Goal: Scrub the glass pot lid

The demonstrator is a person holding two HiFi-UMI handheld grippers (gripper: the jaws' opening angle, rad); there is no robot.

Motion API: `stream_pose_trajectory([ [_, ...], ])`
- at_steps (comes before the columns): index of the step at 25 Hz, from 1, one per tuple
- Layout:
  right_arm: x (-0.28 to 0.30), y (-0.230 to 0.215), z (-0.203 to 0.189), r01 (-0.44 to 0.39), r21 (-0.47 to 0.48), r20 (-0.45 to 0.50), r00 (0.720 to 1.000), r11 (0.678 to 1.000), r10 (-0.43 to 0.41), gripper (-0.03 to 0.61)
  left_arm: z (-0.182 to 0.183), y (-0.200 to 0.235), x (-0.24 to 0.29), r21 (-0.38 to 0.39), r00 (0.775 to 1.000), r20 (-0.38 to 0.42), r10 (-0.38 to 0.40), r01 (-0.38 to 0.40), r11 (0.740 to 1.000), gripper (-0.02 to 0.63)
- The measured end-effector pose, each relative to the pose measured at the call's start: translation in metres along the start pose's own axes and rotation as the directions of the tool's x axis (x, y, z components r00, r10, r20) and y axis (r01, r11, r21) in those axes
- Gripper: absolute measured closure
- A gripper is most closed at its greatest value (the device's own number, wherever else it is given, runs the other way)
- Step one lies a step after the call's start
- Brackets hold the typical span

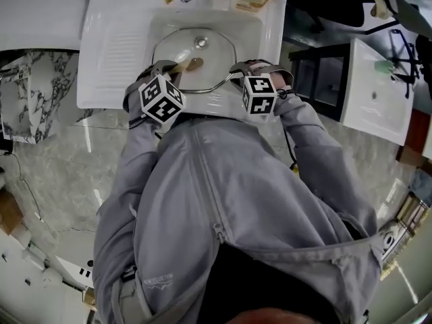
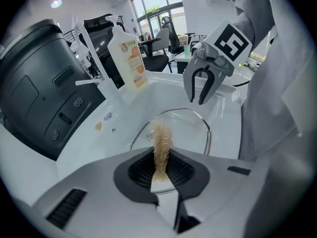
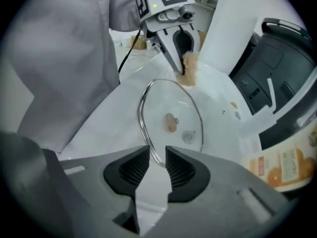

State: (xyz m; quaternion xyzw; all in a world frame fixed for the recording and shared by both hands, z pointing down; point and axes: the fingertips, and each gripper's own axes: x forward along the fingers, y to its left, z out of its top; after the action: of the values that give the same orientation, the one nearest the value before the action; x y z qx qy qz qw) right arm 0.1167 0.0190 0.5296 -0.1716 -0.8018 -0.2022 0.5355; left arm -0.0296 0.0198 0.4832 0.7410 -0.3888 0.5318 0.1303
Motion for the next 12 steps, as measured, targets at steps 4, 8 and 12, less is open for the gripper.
stream_pose_trajectory([
  [4, 0.015, 0.008, 0.000, -0.087, -0.102, -0.032, 0.996, 0.991, 0.084, 0.410, -0.001, 0.000, -0.003, -0.047, 1.000, -0.006, 0.021, -0.021, 0.999, 0.577],
  [8, 0.038, 0.007, -0.002, -0.091, -0.271, -0.086, 0.994, 0.958, 0.071, 0.353, -0.002, 0.003, -0.005, -0.096, 0.999, -0.008, 0.043, -0.043, 0.994, 0.577],
  [12, 0.060, 0.003, -0.004, -0.051, -0.416, -0.109, 0.994, 0.908, 0.006, 0.351, -0.005, 0.004, -0.008, -0.132, 0.998, -0.013, 0.064, -0.065, 0.989, 0.577],
])
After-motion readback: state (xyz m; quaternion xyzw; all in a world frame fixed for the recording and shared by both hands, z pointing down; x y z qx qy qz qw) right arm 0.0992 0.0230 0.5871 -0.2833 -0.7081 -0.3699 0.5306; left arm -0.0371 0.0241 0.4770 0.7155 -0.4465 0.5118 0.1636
